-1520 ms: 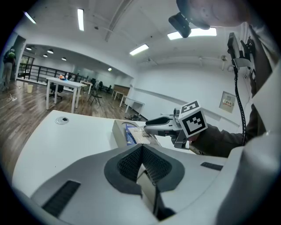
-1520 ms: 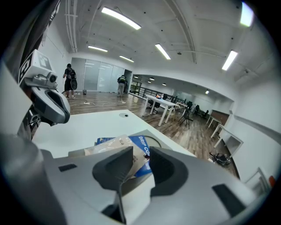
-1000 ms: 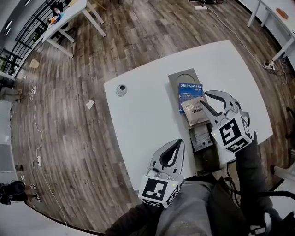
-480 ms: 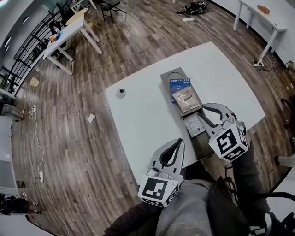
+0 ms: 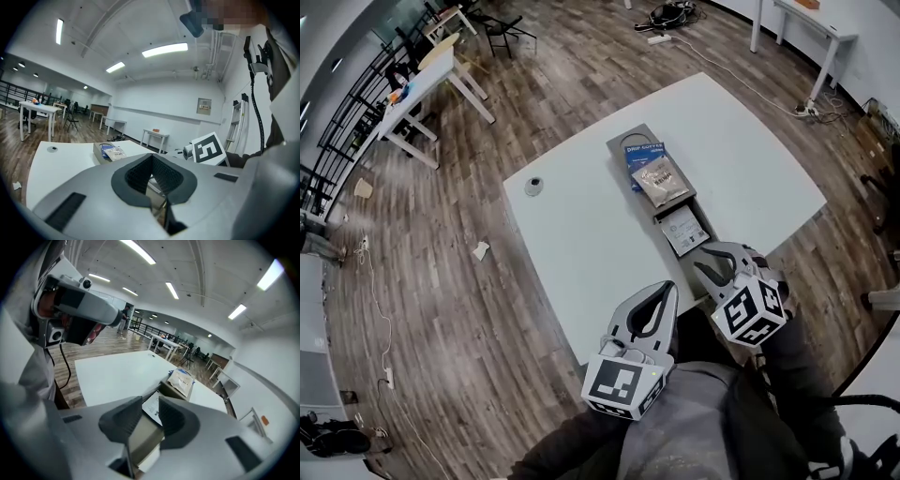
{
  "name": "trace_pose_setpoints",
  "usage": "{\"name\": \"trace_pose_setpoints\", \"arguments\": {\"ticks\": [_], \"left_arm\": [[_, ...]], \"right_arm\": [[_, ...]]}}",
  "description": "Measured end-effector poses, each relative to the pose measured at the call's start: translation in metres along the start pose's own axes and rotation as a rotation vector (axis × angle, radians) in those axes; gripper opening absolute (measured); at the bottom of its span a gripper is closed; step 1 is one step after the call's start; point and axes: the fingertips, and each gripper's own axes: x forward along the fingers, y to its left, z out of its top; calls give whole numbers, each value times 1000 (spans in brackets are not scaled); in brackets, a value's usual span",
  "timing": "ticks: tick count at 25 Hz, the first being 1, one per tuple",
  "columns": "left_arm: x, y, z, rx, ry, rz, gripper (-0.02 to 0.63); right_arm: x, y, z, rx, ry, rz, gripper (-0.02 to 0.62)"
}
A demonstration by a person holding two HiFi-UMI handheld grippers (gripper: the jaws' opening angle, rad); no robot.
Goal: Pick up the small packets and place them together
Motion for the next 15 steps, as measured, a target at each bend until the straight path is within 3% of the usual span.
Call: {"name": "trace_pose_setpoints", "arguments": {"ticks": [7,12,15], "left_arm": [[10,13,-4,-29,34,41,3],[26,40,-10,-71,77,103,3],[42,59,-17,-94,99,131,3]], "right_arm": [[29,-5,-6,8,43,55,114],[68,-2,-14,-27,120,192,238],[91,-8,-29,-72,206,244,266]]}}
